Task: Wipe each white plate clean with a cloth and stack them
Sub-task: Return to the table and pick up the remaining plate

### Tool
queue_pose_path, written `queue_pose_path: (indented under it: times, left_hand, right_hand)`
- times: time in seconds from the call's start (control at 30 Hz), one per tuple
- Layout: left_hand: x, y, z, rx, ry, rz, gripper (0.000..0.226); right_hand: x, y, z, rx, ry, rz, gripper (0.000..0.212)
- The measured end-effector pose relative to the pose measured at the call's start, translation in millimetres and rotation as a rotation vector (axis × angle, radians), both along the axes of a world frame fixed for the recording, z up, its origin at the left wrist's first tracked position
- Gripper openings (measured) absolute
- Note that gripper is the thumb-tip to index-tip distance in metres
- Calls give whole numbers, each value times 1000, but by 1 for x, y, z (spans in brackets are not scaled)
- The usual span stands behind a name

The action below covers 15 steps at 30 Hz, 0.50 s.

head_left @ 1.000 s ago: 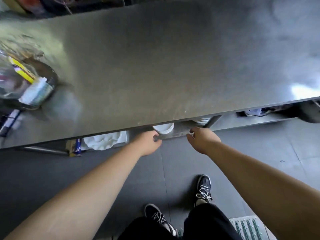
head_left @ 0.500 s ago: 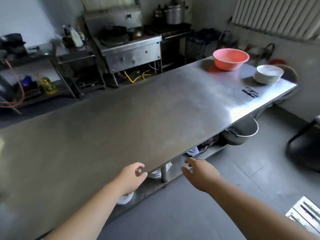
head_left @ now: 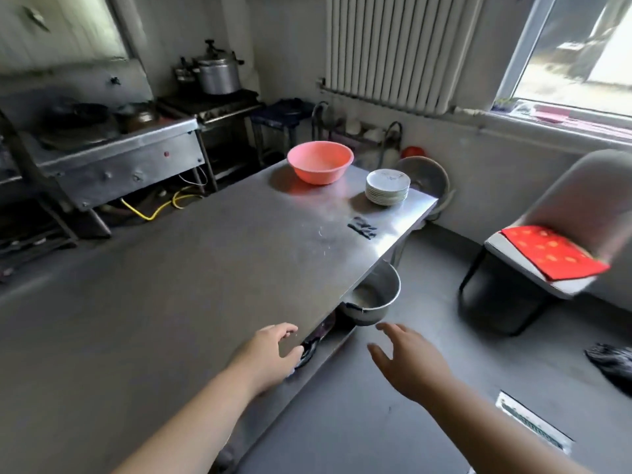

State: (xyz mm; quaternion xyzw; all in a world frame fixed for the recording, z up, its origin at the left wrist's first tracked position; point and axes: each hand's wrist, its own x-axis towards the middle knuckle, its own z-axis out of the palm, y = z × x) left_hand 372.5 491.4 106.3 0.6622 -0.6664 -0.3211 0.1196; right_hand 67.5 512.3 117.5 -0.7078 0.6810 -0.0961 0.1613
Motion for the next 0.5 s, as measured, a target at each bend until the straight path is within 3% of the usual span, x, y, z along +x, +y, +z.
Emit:
queue_pose_path:
  times: [0.5]
  left_hand:
    - [-169, -319, 22, -206, -243, -486, 62]
  right_hand:
    - [-131, -248, 24, 2, 56, -222, 55]
